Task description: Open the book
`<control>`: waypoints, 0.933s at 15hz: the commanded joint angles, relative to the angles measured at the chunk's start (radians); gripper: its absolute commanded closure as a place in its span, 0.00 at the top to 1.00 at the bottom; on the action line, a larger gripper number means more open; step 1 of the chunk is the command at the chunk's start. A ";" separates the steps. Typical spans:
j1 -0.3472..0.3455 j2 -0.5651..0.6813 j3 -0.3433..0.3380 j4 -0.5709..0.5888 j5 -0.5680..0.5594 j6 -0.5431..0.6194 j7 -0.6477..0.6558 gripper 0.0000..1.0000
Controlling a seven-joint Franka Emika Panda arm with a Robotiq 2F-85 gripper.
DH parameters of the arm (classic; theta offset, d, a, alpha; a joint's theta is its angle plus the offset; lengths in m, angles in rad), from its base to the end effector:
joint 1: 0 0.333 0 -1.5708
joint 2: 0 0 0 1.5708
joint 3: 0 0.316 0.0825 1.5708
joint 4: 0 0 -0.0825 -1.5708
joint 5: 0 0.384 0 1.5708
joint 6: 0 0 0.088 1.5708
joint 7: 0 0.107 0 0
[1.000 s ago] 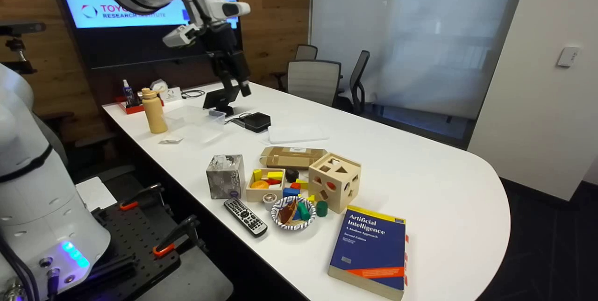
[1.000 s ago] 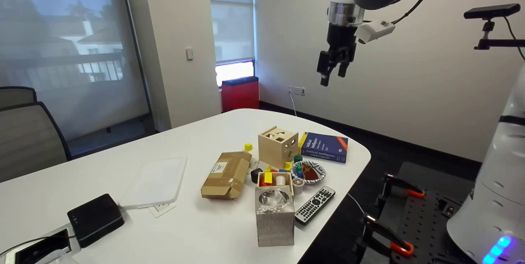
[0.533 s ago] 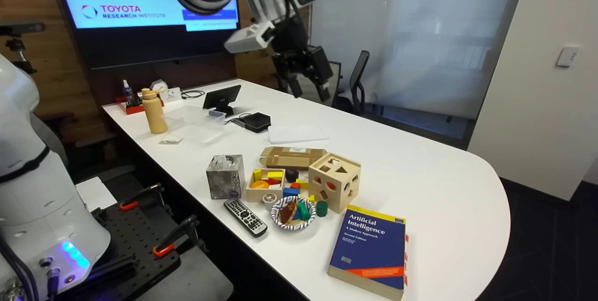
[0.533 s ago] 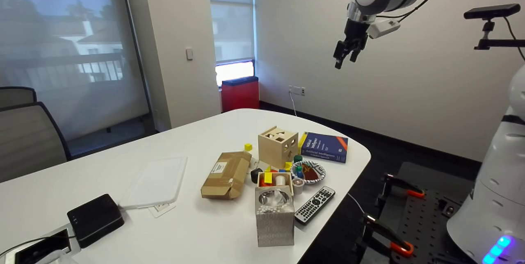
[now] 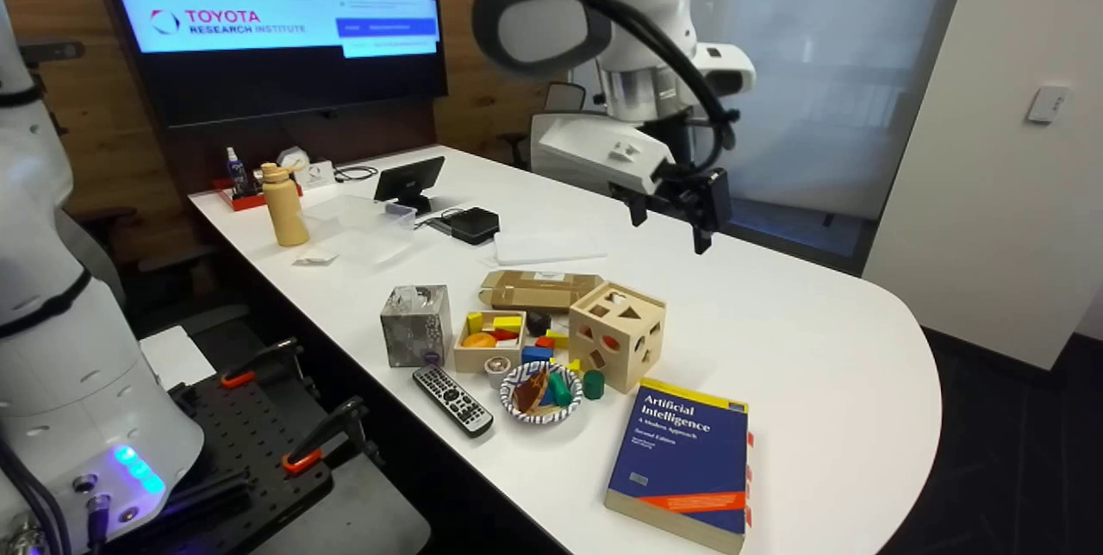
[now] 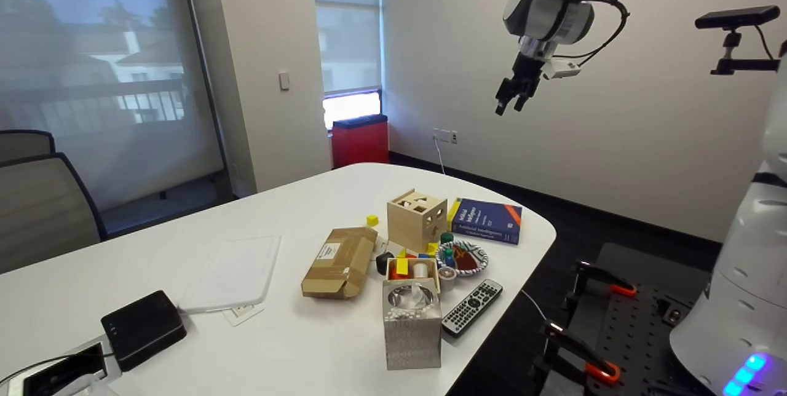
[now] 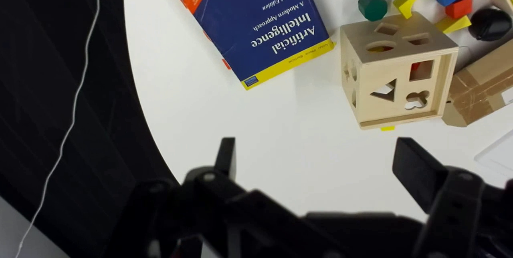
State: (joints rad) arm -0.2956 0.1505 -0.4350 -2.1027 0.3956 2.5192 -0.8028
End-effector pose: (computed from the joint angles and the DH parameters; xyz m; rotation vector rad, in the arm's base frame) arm 0.4416 -0.3927 0.3826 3.0342 -0.3109 0.5408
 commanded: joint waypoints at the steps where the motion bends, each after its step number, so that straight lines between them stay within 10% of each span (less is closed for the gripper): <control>1: -0.159 0.231 0.098 0.247 0.137 -0.120 -0.105 1.00; 14: -0.582 0.881 0.355 0.930 0.018 -0.377 -0.012 1.00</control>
State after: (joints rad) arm -0.8245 0.8972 -0.1251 -1.3593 0.4607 2.2244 -0.8667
